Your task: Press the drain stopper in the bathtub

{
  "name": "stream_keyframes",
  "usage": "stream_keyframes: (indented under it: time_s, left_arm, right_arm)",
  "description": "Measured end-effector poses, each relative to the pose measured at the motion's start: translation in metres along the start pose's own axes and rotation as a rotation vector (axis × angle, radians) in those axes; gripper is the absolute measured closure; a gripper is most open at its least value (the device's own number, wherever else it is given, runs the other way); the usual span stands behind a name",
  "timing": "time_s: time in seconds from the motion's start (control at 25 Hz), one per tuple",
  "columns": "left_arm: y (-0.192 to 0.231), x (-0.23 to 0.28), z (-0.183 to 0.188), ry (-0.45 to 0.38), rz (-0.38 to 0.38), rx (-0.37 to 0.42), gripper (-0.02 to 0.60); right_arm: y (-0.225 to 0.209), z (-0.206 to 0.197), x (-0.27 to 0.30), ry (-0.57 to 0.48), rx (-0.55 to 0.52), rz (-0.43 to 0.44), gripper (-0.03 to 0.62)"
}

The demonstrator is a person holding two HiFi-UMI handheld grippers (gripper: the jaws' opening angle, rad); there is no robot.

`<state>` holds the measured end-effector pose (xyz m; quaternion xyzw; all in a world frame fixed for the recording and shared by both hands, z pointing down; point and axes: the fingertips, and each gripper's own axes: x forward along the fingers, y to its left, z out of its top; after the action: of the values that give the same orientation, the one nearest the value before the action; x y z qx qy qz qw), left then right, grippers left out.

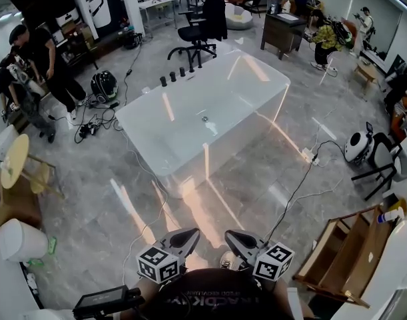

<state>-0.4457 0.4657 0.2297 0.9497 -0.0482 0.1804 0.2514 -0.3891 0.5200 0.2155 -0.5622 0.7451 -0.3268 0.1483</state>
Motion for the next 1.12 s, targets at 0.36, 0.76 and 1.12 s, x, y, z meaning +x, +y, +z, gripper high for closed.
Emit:
stream_keyframes:
  time_s: [0.36, 0.76, 1.12]
  left_arm:
    - [-0.011, 0.025, 0.0, -0.013, 0.03, -0.01, 0.574]
    - [-0.033, 0.057, -0.008, -0.002, 0.071, -0.025, 0.574]
    - [-0.021, 0.095, 0.018, 0.006, 0.057, -0.022, 0.574]
  right_arm:
    - [-0.022, 0.009, -0.017, 0.018, -0.017, 0.017, 0.579]
    - [-0.053, 0.017, -0.049, 0.025, 0.012, 0.042, 0.579]
    - [-0.089, 0.039, -0.051, 0.0, 0.05, 0.003, 0.579]
